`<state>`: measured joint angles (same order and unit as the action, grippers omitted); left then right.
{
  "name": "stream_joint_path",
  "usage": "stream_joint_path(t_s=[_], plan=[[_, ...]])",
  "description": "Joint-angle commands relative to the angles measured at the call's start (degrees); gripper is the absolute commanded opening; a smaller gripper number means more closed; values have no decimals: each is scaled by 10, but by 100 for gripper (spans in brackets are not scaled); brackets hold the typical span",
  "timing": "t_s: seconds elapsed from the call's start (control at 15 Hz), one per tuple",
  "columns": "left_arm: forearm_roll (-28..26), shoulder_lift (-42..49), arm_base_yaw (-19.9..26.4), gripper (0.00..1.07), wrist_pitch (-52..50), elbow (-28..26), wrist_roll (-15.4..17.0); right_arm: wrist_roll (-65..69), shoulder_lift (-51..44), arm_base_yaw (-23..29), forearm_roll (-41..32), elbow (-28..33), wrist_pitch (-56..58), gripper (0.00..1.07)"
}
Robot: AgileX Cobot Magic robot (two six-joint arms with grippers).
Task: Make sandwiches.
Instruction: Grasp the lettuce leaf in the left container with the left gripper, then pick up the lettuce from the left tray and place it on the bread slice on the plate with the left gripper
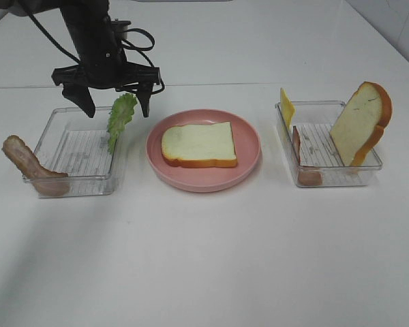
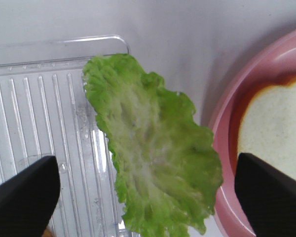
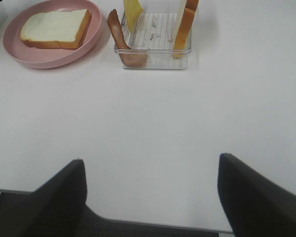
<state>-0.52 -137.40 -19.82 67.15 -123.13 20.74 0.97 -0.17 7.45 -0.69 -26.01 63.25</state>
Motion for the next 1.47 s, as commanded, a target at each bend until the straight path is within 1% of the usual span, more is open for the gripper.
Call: stream_joint_path(t_s=[0.07, 0.2, 0.47, 0.53, 0.6, 0.67, 0.73, 0.93, 1.0, 1.07, 1.13, 1.2, 1.47], plan=[[-32, -7, 0, 86, -26, -3, 13, 1, -18, -2, -2, 2, -2, 73], [-45, -7, 0, 86, -32, -3, 15, 1, -18, -2, -2, 2, -2, 73], [-36, -7, 0, 85, -39, -3, 23, 1, -18, -2, -2, 2, -2, 73], [-32, -7, 0, 82, -37, -3, 27, 1, -18, -2, -2, 2, -2, 73], [-25, -7, 0, 76, -33, -3, 36, 1, -18, -2, -2, 2, -2, 73], [-10, -7, 0, 65, -25, -3, 59, 1, -18, -2, -2, 2, -2, 73], [1, -7, 0, 57, -17, -3, 72, 1, -18, -2, -2, 2, -2, 73], [11, -7, 0, 47, 2, -3, 74, 1, -18, -2, -2, 2, -2, 73], [21, -7, 0, 35, 8, -3, 84, 1, -18, -2, -2, 2, -2, 73], [25, -7, 0, 28, 10, -3, 85, 1, -18, -2, -2, 2, -2, 73], [30, -7, 0, 11, 13, -3, 84, 1, -18, -2, -2, 2, -2, 73], [36, -6, 0, 0, 15, -3, 83, 1, -18, -2, -2, 2, -2, 73], [37, -6, -1, 0, 39, -5, 81, 1, -18, -2, -2, 2, -2, 73]])
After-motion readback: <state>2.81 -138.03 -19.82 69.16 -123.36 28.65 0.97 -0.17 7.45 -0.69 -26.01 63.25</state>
